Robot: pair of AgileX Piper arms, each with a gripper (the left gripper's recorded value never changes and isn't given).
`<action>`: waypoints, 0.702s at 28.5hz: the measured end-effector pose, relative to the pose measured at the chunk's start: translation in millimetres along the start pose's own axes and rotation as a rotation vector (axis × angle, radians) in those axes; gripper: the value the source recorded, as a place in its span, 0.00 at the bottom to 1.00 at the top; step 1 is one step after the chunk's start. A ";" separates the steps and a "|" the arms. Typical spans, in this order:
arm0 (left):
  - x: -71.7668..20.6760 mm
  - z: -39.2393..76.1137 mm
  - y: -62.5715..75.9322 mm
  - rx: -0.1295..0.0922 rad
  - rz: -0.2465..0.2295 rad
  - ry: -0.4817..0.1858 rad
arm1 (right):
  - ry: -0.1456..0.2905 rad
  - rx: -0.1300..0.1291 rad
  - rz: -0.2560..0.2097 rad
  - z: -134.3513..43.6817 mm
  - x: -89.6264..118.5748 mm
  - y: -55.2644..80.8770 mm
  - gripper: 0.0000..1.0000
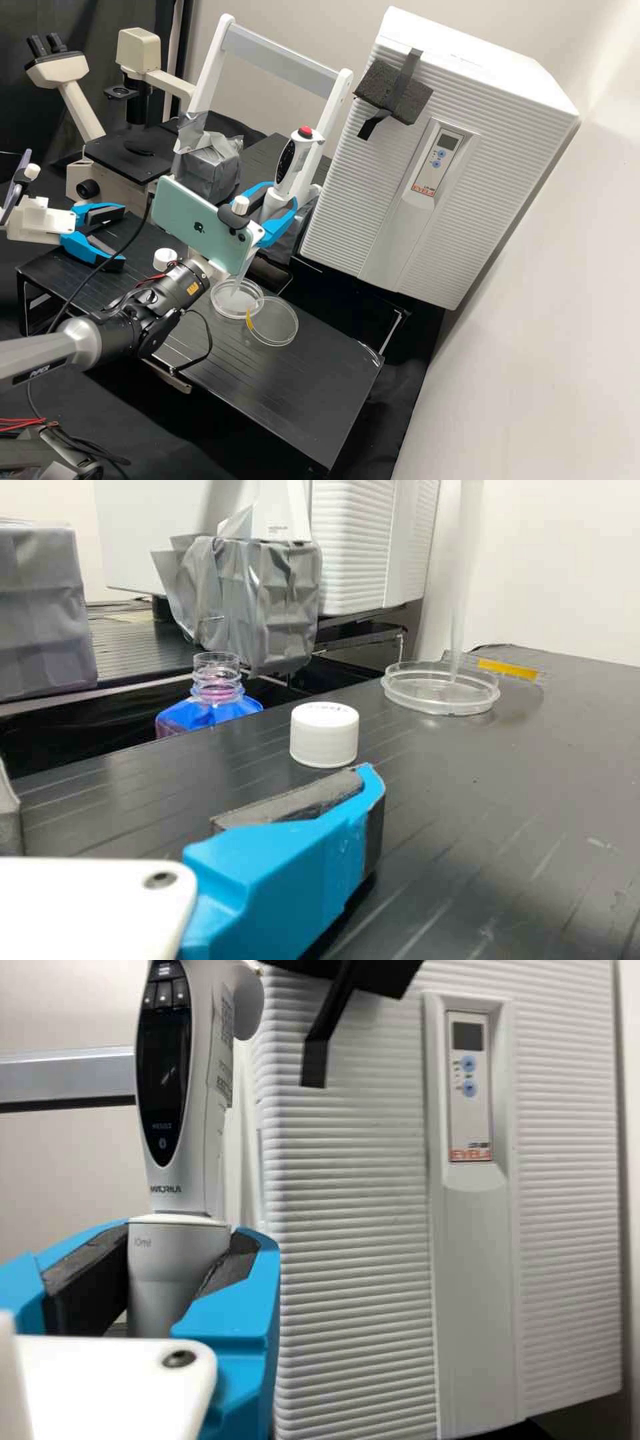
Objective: Use the pipette
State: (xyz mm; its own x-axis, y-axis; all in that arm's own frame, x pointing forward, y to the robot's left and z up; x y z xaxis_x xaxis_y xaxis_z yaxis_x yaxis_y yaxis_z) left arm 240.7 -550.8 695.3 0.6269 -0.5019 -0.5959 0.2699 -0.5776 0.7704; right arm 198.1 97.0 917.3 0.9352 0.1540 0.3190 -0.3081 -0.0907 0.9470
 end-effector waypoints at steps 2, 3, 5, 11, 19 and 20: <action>0.1 -0.2 -0.4 -0.001 -0.001 0.000 | -0.004 -0.003 0.008 0.8 0.3 1.8 0.00; 0.1 -0.2 -0.4 -0.002 -0.001 0.000 | -0.004 -0.004 0.011 0.7 0.6 2.4 0.00; 0.8 -0.2 0.6 -0.001 0.002 -0.001 | -0.010 -0.005 0.017 1.7 0.5 3.5 0.00; 2.1 -0.3 2.5 -0.003 0.008 -0.002 | -0.015 -0.007 0.020 2.8 0.8 4.2 0.00; -1.9 -8.0 7.7 0.000 0.026 0.028 | -0.004 -0.006 0.025 0.7 6.1 5.2 0.00; -5.1 -12.1 12.6 0.003 0.044 0.047 | 0.001 -0.004 0.021 -0.5 7.0 4.3 0.00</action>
State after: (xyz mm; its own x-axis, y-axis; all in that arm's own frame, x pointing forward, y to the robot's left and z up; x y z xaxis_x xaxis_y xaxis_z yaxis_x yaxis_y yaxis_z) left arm 249.8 -547.7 710.8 0.6719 -0.4958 -0.5502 0.2390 -0.5580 0.7947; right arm 203.3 98.2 923.6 0.9285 0.1531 0.3384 -0.3279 -0.0900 0.9404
